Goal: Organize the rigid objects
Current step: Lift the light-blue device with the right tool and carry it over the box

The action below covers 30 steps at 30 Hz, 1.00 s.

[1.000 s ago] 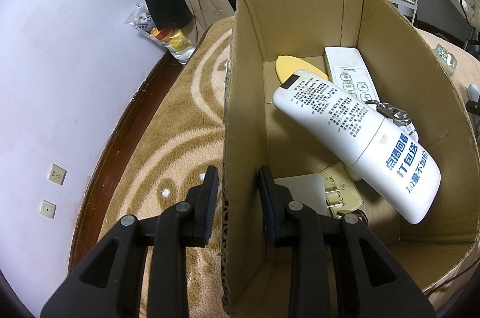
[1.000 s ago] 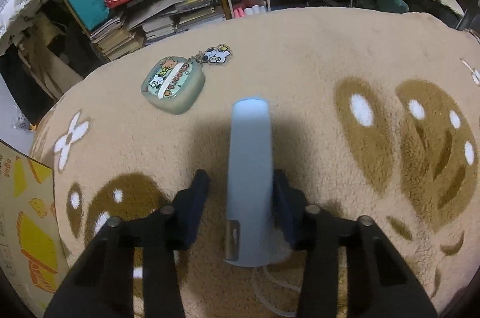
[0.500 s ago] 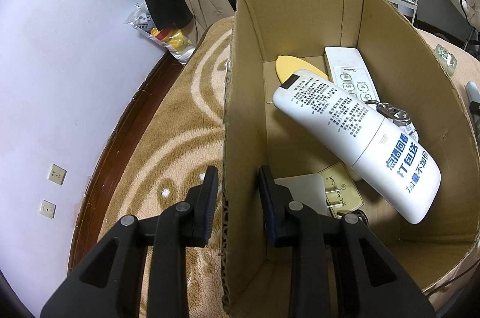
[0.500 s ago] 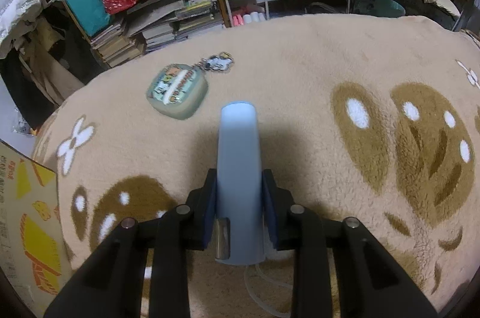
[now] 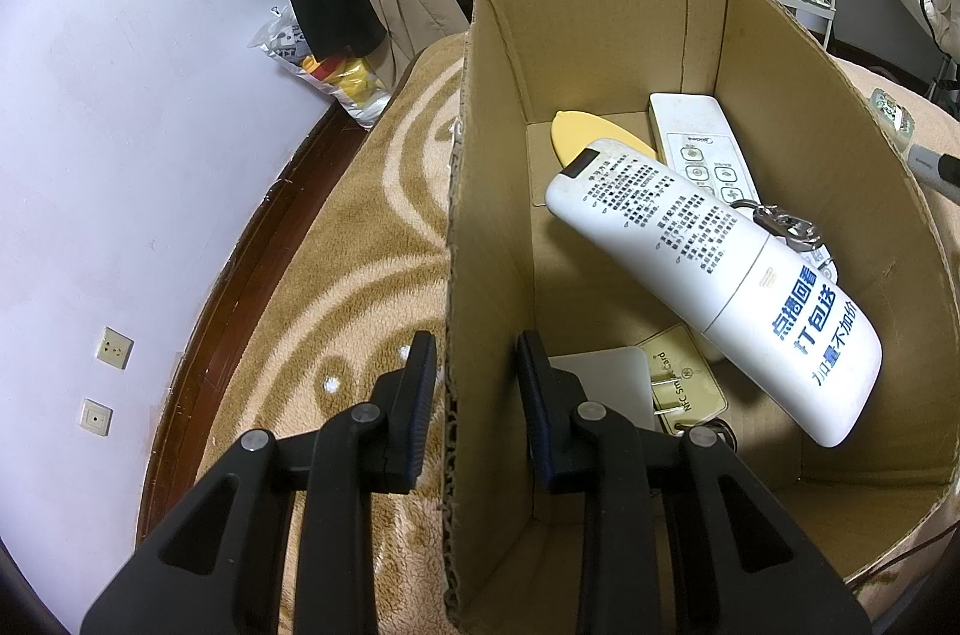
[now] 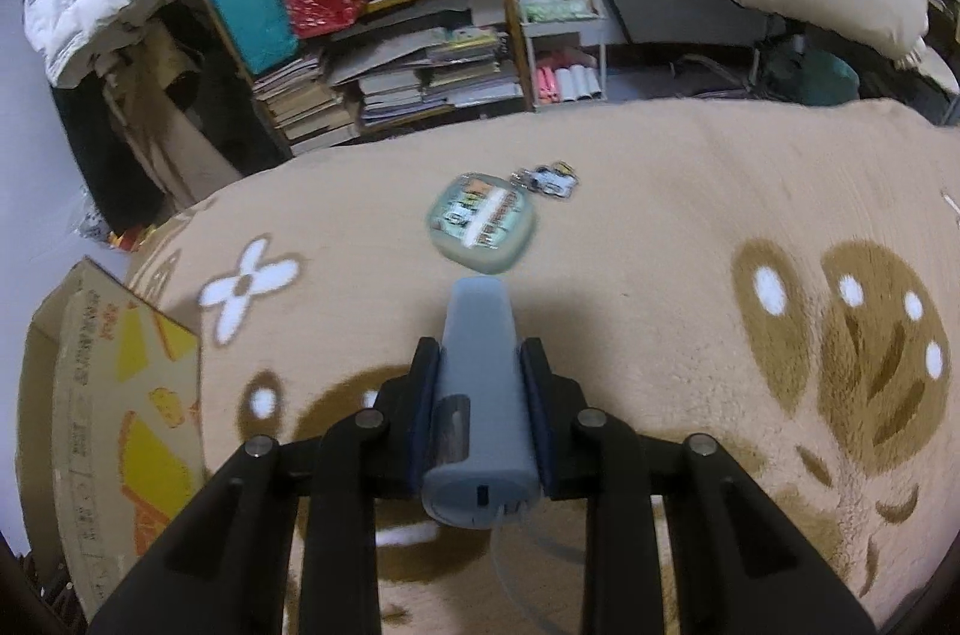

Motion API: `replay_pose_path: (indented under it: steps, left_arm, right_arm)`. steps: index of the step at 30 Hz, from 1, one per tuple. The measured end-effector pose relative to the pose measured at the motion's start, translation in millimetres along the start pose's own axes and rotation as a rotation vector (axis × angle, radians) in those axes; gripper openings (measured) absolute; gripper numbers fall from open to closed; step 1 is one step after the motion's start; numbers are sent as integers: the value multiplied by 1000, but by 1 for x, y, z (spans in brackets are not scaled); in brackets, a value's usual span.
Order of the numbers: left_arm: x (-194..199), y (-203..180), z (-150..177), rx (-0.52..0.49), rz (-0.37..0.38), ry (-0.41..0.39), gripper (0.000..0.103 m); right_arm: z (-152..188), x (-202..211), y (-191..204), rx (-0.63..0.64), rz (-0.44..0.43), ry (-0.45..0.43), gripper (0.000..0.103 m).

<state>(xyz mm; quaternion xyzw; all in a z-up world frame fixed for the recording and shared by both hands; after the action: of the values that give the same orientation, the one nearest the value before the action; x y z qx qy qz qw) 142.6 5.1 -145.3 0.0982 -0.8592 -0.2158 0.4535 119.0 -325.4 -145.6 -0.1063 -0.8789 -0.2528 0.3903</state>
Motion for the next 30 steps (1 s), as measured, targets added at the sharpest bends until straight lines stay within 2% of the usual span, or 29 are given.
replay_pose_path:
  steps: [6, 10, 24, 30]
  left_arm:
    - [0, 1, 1, -3, -2, 0, 27]
    - [1, 1, 1, -5, -3, -1, 27]
    - [1, 0, 1, -7, -5, -1, 27]
    - [1, 0, 1, -7, -5, -1, 27]
  right_arm:
    - [-8, 15, 16, 20, -46, -29, 28]
    - [-12, 25, 29, -12, -148, -44, 29]
    - [2, 55, 129, 213, -296, -64, 28]
    - [13, 65, 159, 281, -343, -61, 28]
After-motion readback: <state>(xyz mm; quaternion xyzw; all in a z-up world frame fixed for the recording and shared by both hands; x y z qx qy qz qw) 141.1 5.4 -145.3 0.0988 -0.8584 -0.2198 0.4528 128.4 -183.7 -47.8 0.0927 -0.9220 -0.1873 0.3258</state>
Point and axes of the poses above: each gripper's, at about its wrist camera, not at the fingertips, and x roughly against the way its jaws point, y to its left, z to its underside, the point moved 5 cm from there along -x, roughly the way its jaws point, and after that the axes turned 14 degrees about -z, right-handed, at the moved point
